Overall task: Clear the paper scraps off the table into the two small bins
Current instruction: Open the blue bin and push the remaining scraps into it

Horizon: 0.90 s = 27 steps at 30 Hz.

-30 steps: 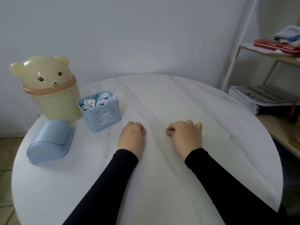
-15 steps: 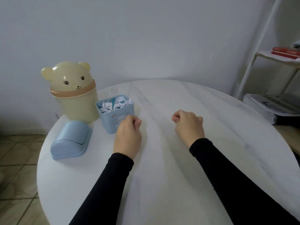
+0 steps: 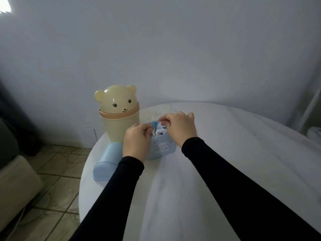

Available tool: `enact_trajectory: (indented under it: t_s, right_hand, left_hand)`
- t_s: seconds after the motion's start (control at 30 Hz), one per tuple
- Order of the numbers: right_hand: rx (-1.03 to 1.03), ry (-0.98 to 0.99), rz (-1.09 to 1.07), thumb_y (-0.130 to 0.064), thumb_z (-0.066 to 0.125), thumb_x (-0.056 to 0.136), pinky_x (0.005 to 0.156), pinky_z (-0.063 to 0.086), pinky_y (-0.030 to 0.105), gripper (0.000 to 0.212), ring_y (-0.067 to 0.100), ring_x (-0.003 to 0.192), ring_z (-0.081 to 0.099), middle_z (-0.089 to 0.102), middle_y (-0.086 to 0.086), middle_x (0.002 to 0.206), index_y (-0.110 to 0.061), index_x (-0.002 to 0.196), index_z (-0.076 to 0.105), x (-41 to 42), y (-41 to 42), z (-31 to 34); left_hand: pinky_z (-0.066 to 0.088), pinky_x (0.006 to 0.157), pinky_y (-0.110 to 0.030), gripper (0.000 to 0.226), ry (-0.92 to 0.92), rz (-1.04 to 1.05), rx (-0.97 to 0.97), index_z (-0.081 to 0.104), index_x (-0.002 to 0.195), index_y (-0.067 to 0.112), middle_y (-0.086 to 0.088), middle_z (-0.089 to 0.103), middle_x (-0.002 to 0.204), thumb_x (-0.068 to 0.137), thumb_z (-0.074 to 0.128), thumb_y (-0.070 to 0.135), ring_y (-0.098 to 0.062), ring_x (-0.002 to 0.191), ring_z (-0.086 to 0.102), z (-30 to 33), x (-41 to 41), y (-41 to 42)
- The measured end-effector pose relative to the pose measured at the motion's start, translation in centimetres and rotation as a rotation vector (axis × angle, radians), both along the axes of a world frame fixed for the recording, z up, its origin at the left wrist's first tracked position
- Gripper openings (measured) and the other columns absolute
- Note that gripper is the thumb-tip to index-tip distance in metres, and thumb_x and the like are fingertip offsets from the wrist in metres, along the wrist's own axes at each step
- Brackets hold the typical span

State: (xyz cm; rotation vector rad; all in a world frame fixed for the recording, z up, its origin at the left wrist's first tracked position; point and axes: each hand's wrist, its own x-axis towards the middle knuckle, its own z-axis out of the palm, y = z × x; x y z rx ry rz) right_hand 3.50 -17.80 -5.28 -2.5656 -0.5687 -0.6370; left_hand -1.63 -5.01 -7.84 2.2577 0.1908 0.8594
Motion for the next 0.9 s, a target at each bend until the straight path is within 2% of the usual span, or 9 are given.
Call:
enact_trajectory:
  t_s: [0.1,0.23,0.37,0.53,0.63,0.7,0.8,0.87,0.9]
  right_hand:
    - [0.006,0.007,-0.013,-0.038,0.052,0.094,0.082,0.02,0.033,0.018,0.014,0.099,0.053,0.071,-0.011,0.095,-0.033,0.104,0.066,0.2,0.0,-0.3]
    - [-0.037,0.004,0.009,-0.031,0.043,0.099,0.084,0.021,0.033,0.026,0.015,0.1,0.052,0.071,-0.011,0.097,-0.036,0.119,0.058,0.7,0.1,-0.6]
    - [0.002,-0.021,0.016,-0.032,0.047,0.097,0.083,0.022,0.033,0.024,0.013,0.1,0.052,0.07,-0.015,0.097,-0.037,0.118,0.059,0.5,-0.1,-0.7]
    - [0.16,-0.044,-0.002,-0.035,0.052,0.092,0.078,0.025,0.031,0.02,0.013,0.098,0.054,0.063,-0.014,0.099,-0.035,0.109,0.062,-0.4,-0.8,-2.2]
    - [0.196,-0.063,0.022,-0.037,0.053,0.091,0.078,0.025,0.031,0.02,0.014,0.1,0.054,0.063,-0.014,0.101,-0.034,0.109,0.062,-0.8,-0.9,-3.3]
    - [0.212,-0.087,0.027,-0.047,0.054,0.087,0.08,0.029,0.032,0.03,0.014,0.105,0.053,0.061,-0.016,0.111,-0.036,0.115,0.059,-1.0,-0.9,-3.6]
    - [0.261,0.009,0.028,-0.065,0.065,0.07,0.092,0.038,0.037,0.07,0.014,0.118,0.045,0.046,-0.01,0.131,-0.037,0.131,0.046,-1.4,-1.2,-4.4]
    - [0.332,0.139,0.061,-0.061,0.075,0.062,0.098,0.042,0.041,0.09,0.015,0.123,0.045,0.039,-0.006,0.134,-0.035,0.139,0.035,-1.8,-1.3,-5.3]
    - [0.384,0.187,0.081,-0.059,0.078,0.059,0.099,0.044,0.043,0.097,0.015,0.123,0.046,0.037,-0.005,0.135,-0.033,0.141,0.031,-2.0,-1.5,-5.7]
  left_hand:
    - [0.03,0.071,-0.017,0.016,0.009,0.024,-0.029,0.075,0.095,0.013,-0.009,0.063,0.092,0.087,0.062,0.015,-0.021,0.088,0.055,-0.1,0.1,0.2]
    - [0.036,0.084,-0.022,0.011,-0.036,0.054,-0.159,0.073,0.09,0.012,-0.007,0.054,0.095,0.087,0.063,0.018,-0.024,0.099,0.052,-0.4,-0.1,0.3]
    - [0.035,0.09,-0.024,0.01,-0.025,0.028,-0.19,0.07,0.089,0.013,-0.005,0.049,0.102,0.087,0.063,0.019,-0.025,0.106,0.048,-0.7,-0.4,0.2]
    - [0.041,0.093,-0.036,0.011,0.045,-0.002,-0.237,0.064,0.09,0.015,-0.006,0.055,0.106,0.089,0.061,0.025,-0.028,0.103,0.05,-1.3,-0.8,0.2]
    - [0.039,0.092,-0.034,0.015,0.043,-0.063,-0.232,0.063,0.09,0.009,-0.007,0.059,0.106,0.093,0.054,0.02,-0.027,0.106,0.051,-1.4,-1.0,-0.2]
    - [0.041,0.091,-0.035,0.015,0.02,-0.075,-0.268,0.063,0.09,0.008,-0.007,0.059,0.103,0.094,0.053,0.018,-0.028,0.103,0.053,-1.4,-1.1,-0.4]
    - [0.04,0.098,-0.037,0.011,0.036,-0.1,-0.304,0.062,0.092,0.011,-0.008,0.056,0.111,0.094,0.052,0.017,-0.028,0.111,0.052,-1.6,-1.3,-0.8]
    - [0.037,0.103,-0.032,0.013,0.058,-0.134,-0.315,0.064,0.093,0.013,-0.011,0.051,0.125,0.094,0.051,0.016,-0.025,0.12,0.048,-1.8,-1.5,-1.1]
    - [0.035,0.102,-0.025,0.015,0.059,-0.153,-0.294,0.065,0.092,0.013,-0.011,0.05,0.128,0.094,0.05,0.015,-0.021,0.121,0.047,-1.9,-1.7,-1.2]
